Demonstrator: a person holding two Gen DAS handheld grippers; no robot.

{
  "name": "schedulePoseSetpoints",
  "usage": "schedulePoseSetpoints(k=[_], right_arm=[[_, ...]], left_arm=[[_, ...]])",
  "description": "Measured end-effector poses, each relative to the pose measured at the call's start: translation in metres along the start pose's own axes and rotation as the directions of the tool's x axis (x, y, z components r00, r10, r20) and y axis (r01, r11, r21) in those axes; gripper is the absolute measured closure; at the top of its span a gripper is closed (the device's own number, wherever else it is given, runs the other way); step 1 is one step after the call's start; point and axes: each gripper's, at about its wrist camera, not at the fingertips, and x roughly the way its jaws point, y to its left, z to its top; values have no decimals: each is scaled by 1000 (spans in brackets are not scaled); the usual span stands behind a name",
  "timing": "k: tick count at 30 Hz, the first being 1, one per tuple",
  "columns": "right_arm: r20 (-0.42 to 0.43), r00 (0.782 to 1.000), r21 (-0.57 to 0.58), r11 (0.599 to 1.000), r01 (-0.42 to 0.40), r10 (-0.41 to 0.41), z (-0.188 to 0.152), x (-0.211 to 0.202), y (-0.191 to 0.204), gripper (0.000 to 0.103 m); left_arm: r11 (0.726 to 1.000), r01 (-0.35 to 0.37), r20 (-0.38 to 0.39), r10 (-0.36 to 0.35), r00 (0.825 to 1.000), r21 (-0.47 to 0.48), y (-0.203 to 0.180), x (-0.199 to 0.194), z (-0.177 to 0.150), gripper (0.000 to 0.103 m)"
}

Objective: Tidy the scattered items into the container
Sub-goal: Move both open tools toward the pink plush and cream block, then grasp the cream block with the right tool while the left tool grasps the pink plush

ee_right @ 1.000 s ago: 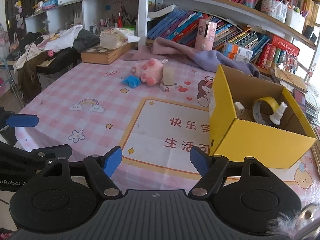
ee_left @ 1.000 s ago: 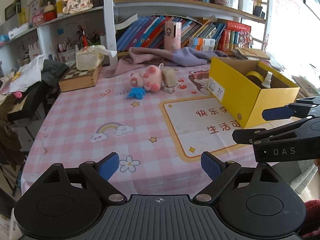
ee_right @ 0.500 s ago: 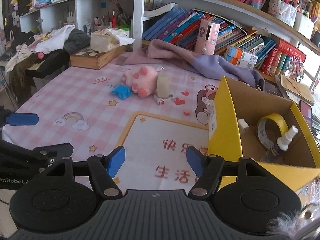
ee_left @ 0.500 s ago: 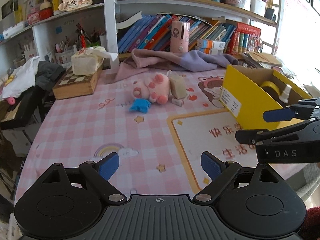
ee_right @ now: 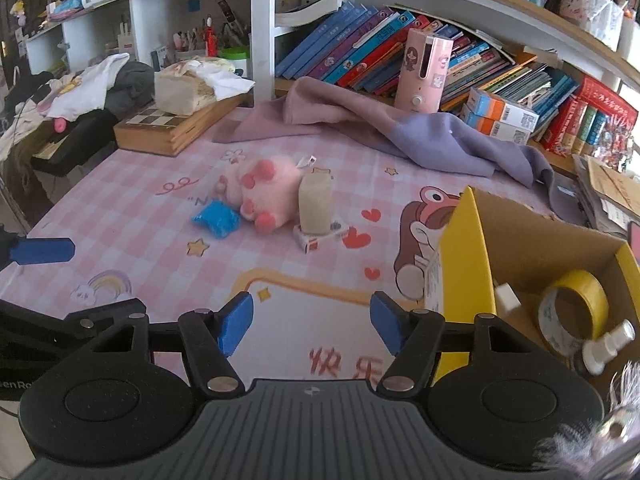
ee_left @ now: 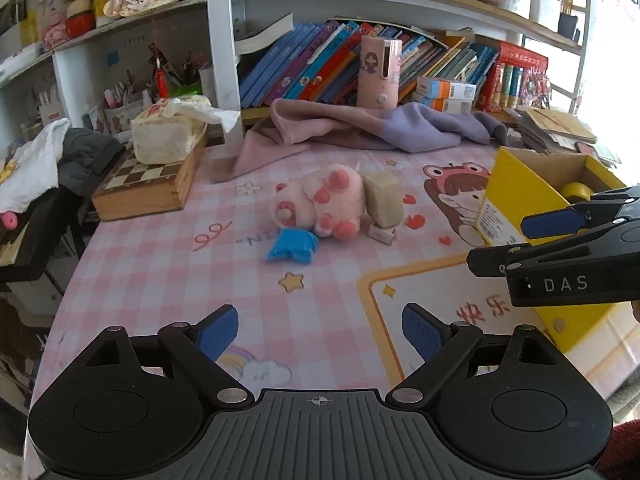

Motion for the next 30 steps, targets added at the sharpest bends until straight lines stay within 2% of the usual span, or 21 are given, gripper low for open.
schedulePoseSetpoints(k=[15, 21, 25, 26, 29, 30], right_arm=[[-7, 999, 36, 998, -48, 48, 66, 60, -26, 41], [-53, 997, 0, 998, -63, 63, 88, 99, -23, 44], [-101, 992, 18, 997, -78, 80, 93, 130, -23, 47], [-118, 989, 25, 996, -82, 85, 94, 139, -24, 49], [-161, 980, 53, 993, -107, 115, 94, 154, -30, 65], [-172, 976, 65, 990, -125, 135, 93, 155, -33, 77]], left_arm=[[999, -7, -7, 8, 1000, 43, 15, 65, 53, 12], [1000, -2, -32, 2, 999, 12, 21, 83, 60, 12], [1000, 1, -39, 0, 999, 23, 20, 94, 64, 12], [1000, 4, -42, -3, 999, 26, 20, 97, 65, 12], [1000, 15, -49, -14, 999, 25, 19, 106, 69, 12], [1000, 17, -52, -16, 999, 26, 19, 110, 71, 12]])
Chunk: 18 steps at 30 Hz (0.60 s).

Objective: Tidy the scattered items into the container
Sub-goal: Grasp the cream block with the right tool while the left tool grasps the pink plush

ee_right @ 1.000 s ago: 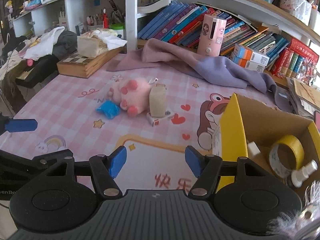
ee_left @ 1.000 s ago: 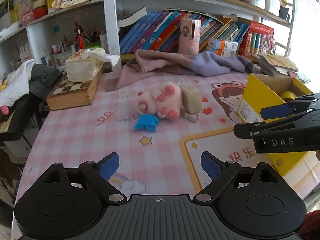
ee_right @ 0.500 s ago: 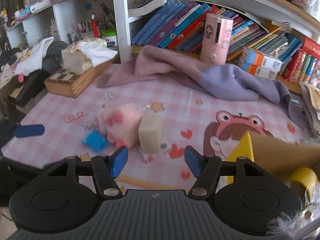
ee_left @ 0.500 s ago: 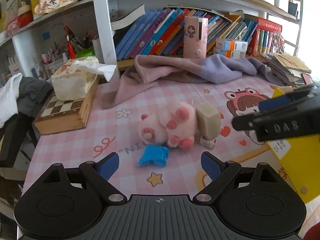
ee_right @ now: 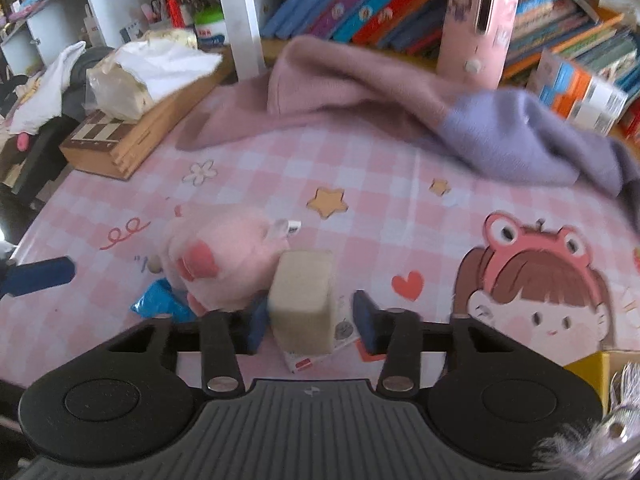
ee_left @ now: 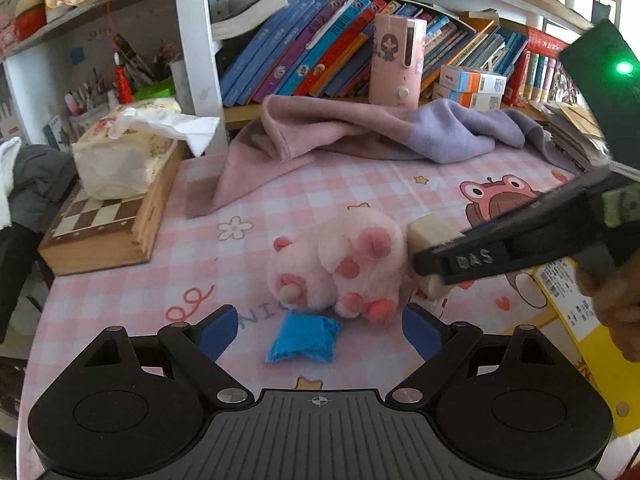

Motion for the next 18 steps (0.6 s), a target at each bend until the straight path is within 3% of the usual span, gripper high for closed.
schedulePoseSetpoints(k=[9, 18], right_arm=[[62, 998, 23, 1000, 4, -6, -9, -43, -16, 79], [52, 999, 91, 996, 6, -11, -27, -59, -28, 79]], left_arm=[[999, 18, 19, -19, 1000, 38, -8, 28, 17, 6], [991, 9, -10, -8, 1000, 133, -23, 68, 27, 5]])
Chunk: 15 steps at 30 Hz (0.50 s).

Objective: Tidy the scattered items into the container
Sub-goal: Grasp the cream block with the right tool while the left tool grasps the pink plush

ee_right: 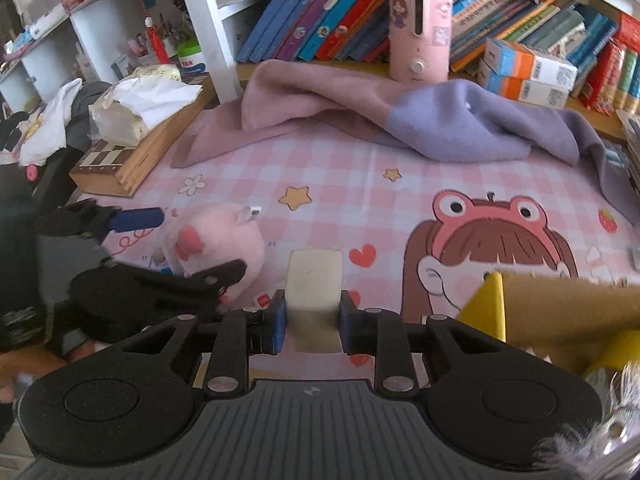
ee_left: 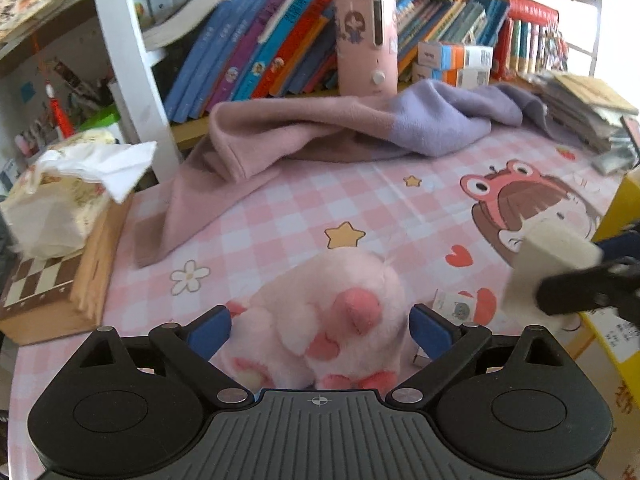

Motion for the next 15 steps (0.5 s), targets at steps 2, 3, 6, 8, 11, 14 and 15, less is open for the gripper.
schedulePoseSetpoints(k=[2, 3, 6, 8, 11, 14, 15], right_arm=[[-5, 1000, 4, 1000, 4, -4, -3, 0, 0, 79], [-6, 1000, 3, 1000, 7, -7, -4, -1, 0, 79], [-2, 1000, -7, 1000, 3, -3, -6, -3, 3, 79], [-3, 1000, -14, 1000, 1, -1, -8, -5, 5, 79], [-8, 1000, -12, 1000, -4, 4, -12, -6, 6, 79], [-12, 1000, -8, 1000, -7, 7, -15, -7, 6, 79], [-12, 1000, -9, 1000, -9, 9, -16, -8, 7, 79]], left_arm=[[1000, -13, -4, 13, 1000, 20, -1, 7, -3, 3], [999, -21, -10, 21, 1000, 34, -3, 10, -4, 2], [995, -54, -7, 55, 998, 85, -11, 16, -8, 1], [991, -74, -4, 75, 997, 111, -14, 19, -10, 1], [989, -81, -23, 85, 996, 127, -14, 23, -11, 2], [987, -81, -51, 89, 995, 138, -13, 25, -10, 10], [987, -79, -54, 87, 995, 138, -12, 23, -9, 13]])
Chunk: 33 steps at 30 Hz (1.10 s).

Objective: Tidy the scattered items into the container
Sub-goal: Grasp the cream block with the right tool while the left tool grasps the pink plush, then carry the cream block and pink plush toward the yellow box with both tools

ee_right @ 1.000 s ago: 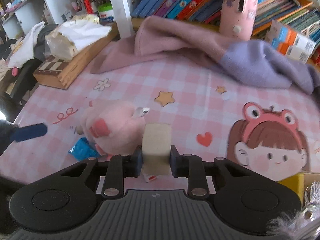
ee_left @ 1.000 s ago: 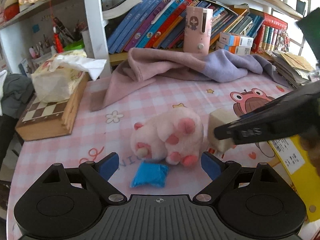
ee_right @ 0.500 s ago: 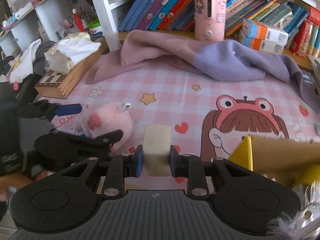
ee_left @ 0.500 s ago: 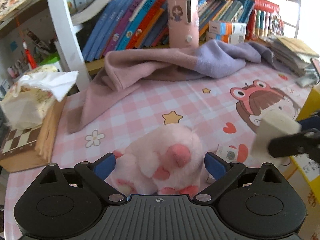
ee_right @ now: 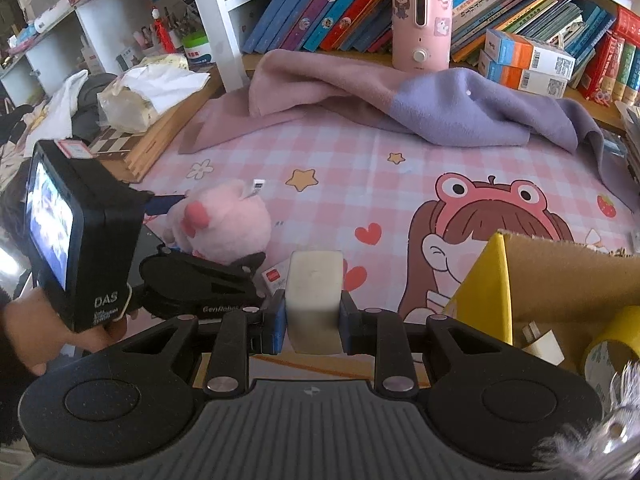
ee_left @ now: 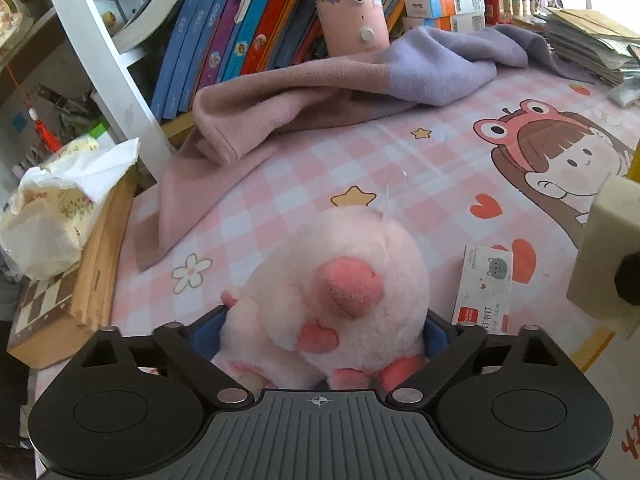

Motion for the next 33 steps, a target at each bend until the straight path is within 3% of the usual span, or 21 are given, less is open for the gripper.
schedulePoseSetpoints(k=[16, 24, 33], right_arm=[[55, 998, -19, 999, -28, 29, -17, -31, 16, 79], [115, 993, -58, 998, -28, 34, -33, -65, 24, 79], [158, 987, -98, 995, -4, 20, -64, -102, 41, 79]], left_arm=[[983, 85, 162, -58, 985, -165, 24, -114, -14, 16], [961, 135, 200, -88, 976, -239, 22, -173, -41, 15], [950, 189, 228, -132, 965, -247, 10, -216, -70, 15]])
